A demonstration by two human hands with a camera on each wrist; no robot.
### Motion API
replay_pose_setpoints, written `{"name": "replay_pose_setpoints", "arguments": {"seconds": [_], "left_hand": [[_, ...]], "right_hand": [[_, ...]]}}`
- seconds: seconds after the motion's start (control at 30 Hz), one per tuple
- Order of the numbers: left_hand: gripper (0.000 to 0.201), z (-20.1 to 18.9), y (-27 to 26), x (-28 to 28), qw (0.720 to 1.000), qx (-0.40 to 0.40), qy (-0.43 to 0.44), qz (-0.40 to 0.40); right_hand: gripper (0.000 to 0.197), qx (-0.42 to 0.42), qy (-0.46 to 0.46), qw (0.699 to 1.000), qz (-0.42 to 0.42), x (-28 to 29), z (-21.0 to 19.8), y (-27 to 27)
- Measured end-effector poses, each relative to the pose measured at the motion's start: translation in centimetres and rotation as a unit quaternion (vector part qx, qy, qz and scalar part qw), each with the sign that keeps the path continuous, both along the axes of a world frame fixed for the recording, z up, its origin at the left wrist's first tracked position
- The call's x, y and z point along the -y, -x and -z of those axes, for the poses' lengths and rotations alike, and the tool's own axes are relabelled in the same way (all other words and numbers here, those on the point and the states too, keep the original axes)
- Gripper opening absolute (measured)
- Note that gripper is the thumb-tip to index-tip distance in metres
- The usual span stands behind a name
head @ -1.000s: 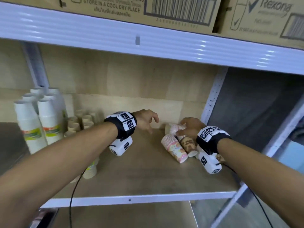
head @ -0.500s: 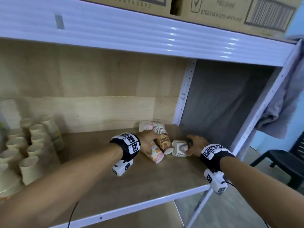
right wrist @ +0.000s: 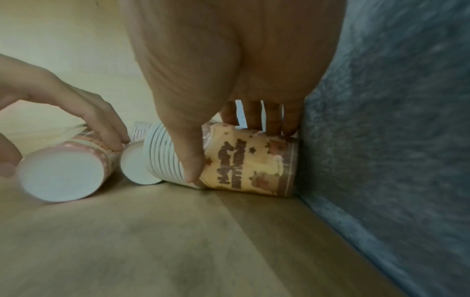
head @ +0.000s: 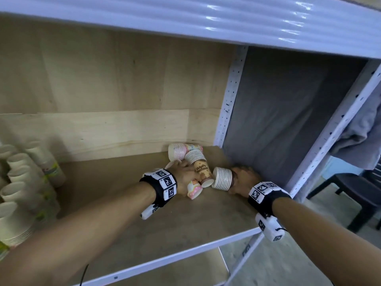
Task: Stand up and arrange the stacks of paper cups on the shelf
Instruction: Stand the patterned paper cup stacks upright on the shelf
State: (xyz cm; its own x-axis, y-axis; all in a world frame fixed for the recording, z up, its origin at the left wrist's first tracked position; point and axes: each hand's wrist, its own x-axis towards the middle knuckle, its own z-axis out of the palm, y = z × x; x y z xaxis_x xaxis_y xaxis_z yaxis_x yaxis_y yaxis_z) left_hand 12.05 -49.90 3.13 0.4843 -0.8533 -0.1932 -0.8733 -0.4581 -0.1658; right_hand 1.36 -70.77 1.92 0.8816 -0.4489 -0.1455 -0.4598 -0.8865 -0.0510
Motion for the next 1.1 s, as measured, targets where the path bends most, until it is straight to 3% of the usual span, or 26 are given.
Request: {"name": "replay_pose_setpoints", "arguments": {"seconds": [0.17,0.4,0.57,0.73,0.93,1.1], "left_hand": [[0.07,0.6,0.0,0.4,0.997,0.065,-0.026,0.019],[0.068,0.7,-0.1,0.4,0.998,0.064,-0.023,0.018],[0.07,0.4,-0.5,0.0,1.0,0.019,0.0,-0.002],[0.061,-0.6,-0.6,-0.9,0.997,-0.036,0.053,-0.031],[0.053,-3.6,-0.7,-2.8,0.979,-0.113,0.145,-0.089],[0.058,-7.0,-0.8,-5.3,0.959,-0.158,0.196,-0.133]], "right_hand": [[0.076,-0.007,-0.01,1.0,-0.005,0.5,0.2,0.3],[0.07,-0.028,0.023,0.999,0.023,-0.1,0.1,0.1],[0.055,-0.017,0.032,0.999,0.017,-0.5,-1.2,0.7],[0.061,-0.004,0.013,1.0,0.008,-0.7,-3.5,0.7],[0.056,0.013,0.012,1.0,0.013,-0.9,-7.4,-0.3],[0.052,0.075,0.032,0.997,-0.009,-3.5,-10.6,-2.0]]}}
